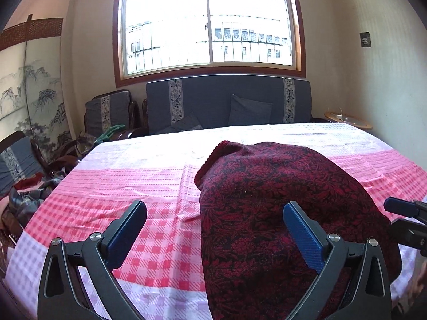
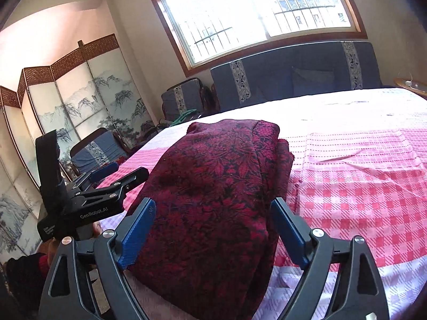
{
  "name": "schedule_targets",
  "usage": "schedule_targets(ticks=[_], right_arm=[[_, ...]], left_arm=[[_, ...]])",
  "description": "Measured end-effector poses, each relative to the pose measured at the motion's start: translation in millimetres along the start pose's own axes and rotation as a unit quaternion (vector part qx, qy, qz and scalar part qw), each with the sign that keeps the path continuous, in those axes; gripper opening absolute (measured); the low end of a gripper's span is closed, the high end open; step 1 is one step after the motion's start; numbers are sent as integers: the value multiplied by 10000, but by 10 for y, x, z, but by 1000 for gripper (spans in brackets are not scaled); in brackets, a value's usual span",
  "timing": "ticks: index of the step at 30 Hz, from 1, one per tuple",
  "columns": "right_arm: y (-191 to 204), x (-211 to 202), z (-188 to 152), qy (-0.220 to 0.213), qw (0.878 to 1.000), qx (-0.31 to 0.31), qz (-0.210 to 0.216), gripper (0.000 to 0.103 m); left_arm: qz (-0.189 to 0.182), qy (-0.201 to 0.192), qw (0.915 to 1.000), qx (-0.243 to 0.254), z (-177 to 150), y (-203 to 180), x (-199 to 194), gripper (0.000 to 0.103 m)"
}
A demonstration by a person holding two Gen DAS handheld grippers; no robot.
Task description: Fold small clothes
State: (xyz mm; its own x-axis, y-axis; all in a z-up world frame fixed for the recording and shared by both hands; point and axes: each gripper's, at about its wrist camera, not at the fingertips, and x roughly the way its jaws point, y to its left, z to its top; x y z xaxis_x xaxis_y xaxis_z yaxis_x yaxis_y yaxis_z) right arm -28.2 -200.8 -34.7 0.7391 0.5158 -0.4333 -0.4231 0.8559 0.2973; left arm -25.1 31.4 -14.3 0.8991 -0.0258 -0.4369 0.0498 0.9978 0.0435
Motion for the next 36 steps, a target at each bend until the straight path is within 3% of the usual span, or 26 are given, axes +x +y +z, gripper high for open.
schedule_targets(ticks=[4,16,28,31,36], right_arm=[[128,-130,-2,-95,9997,-211,-8,91],[246,-343,-76,-230,9993,-274,74,95],[238,-385,-124,-213,9994,-243,94,98],[244,-365,-136,-174,9995,-251,105,98],[277,-345,-136,-149,9993,-318,94,98]], left_arm=[[175,-190,9997,-15,98,-12,-191,103],[-68,-504,9986,121,296,-101,-559,103],[-642,-197,9977,-122,331,-81,-519,103],[-225,-277,9992,-155,297,-84,-487,103],[-49,-245,9996,-109,244,-76,-446,103]])
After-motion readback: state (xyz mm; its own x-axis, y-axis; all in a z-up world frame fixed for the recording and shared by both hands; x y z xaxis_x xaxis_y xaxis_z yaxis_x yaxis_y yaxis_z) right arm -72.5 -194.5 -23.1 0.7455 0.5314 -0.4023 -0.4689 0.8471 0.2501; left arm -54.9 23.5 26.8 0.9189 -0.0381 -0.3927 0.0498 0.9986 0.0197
